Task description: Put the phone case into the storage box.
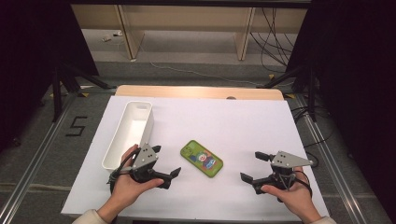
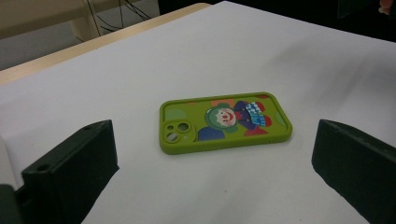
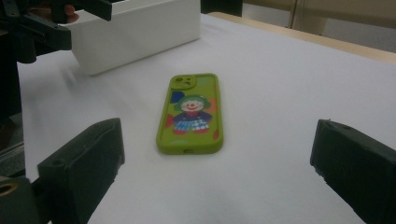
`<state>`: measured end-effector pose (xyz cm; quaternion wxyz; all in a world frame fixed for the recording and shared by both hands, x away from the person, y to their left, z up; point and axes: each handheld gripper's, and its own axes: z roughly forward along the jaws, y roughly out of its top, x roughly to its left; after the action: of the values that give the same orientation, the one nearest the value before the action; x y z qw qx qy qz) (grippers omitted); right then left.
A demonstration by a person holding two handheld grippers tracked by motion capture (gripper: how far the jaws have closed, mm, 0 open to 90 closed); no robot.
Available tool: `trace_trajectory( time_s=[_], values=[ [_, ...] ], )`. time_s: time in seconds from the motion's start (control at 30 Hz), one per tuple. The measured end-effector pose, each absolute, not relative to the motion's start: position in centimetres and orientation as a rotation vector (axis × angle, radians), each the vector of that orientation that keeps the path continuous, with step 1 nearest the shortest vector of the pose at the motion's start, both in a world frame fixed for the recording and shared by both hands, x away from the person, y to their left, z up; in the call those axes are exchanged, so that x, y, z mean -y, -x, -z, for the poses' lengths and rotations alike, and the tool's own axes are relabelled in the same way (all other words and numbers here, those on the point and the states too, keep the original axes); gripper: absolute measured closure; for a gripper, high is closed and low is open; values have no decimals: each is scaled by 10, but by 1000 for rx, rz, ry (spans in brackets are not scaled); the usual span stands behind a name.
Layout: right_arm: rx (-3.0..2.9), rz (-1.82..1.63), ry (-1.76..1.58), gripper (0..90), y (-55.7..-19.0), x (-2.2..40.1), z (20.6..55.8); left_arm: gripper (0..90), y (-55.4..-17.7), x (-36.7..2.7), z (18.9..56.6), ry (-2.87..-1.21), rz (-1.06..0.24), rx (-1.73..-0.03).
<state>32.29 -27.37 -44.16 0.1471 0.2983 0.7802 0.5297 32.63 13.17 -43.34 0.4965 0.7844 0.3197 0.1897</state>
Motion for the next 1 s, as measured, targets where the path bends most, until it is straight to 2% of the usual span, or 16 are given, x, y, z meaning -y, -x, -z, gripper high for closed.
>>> trace_trajectory(
  time_s=[0.3, 0.37, 0.4, 0.47, 0.53, 0.57, 0.63, 0.67, 0.7, 0.73, 0.8, 0.83, 0.9, 0.93, 0.97, 1.0],
  values=[
    [-2215, -1541, -855, 71, -322, 275, 441, 0, -327, -131, 434, -1903, -453, -769],
    [-2211, -1547, -843, 104, -322, 273, 441, 0, -326, -132, 433, -1897, -453, -771],
    [-2195, -1555, -830, 178, -320, 272, 439, 0, -326, -132, 433, -1897, -457, -771],
    [-2183, -1561, -823, 190, -320, 272, 438, 0, -326, -132, 433, -1898, -457, -773],
    [-2171, -1547, -809, 305, -320, 272, 437, 0, -326, -131, 434, -1905, -450, -772],
    [-2163, -1544, -797, 453, -320, 273, 436, 14, -326, -131, 434, -1909, -451, -773],
    [-2166, -1544, -769, 645, -320, 274, 433, 62, -325, -131, 434, -1923, -467, -780],
    [-2170, -1538, -759, 645, -320, 274, 431, 88, -325, -131, 435, -1923, -468, -784],
    [-2170, -1538, -759, 728, -320, 274, 431, 88, -325, -131, 435, -1921, -461, -785],
    [-2191, -1508, -752, 833, -320, 272, 430, 162, -325, -131, 435, -1922, -463, -786],
    [-2198, -1491, -749, 869, -321, 271, 430, 191, -325, -131, 436, -1931, -473, -797],
    [-2220, -1467, -738, 900, -323, 267, 430, 275, -325, -130, 437, -1937, -461, -797],
    [-2226, -1459, -736, 900, -323, 265, 430, 308, -325, -130, 437, -1951, -463, -809],
    [-2240, -1440, -719, 900, -326, 259, 430, 438, -326, -129, 437, -1964, -478, -814],
    [-2240, -1440, -719, 900, -326, 259, 430, 438, -326, -128, 437, -1966, -481, -818],
    [-2258, -1421, -707, 900, -329, 254, 431, 569, -327, -127, 436, -1977, -484, -815]
  ],
)
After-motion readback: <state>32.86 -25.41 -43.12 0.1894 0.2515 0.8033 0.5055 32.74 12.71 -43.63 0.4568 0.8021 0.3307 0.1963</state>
